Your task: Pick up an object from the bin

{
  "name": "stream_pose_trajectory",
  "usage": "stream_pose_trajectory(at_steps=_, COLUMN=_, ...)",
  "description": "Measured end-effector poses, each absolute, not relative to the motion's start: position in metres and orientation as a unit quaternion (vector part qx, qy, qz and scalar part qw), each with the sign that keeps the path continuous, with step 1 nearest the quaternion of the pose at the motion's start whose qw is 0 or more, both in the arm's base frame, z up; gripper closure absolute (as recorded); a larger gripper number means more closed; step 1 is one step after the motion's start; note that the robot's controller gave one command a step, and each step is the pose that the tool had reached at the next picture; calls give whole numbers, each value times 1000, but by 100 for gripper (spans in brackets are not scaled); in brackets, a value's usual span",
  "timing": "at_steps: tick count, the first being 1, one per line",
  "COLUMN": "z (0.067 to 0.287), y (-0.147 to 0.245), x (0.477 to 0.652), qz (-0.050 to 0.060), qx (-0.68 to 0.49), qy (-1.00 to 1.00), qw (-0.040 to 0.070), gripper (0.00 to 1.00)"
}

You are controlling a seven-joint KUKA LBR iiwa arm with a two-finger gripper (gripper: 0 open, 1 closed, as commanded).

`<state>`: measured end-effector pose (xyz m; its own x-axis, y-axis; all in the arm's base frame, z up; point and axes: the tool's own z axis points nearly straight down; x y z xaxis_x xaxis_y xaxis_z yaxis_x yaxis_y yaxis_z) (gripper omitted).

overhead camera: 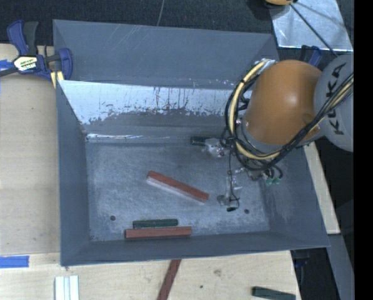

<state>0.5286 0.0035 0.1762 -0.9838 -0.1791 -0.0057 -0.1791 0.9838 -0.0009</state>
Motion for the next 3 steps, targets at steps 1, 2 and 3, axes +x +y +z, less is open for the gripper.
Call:
stream_pose_trajectory(at_steps=1, z=110, y=11, x=521, qz=-1, qx=-168, qy=986, qw=4, gripper=0)
stream_pose_trajectory(at_steps=2, z=71, y=22, x=562, qz=0, qx=-195, qy=981, qw=3, gripper=100)
stream_pose_trajectory(at_steps=3, z=71, y=22, x=562, qz=0, qx=-195, qy=981, qw=3, gripper=100)
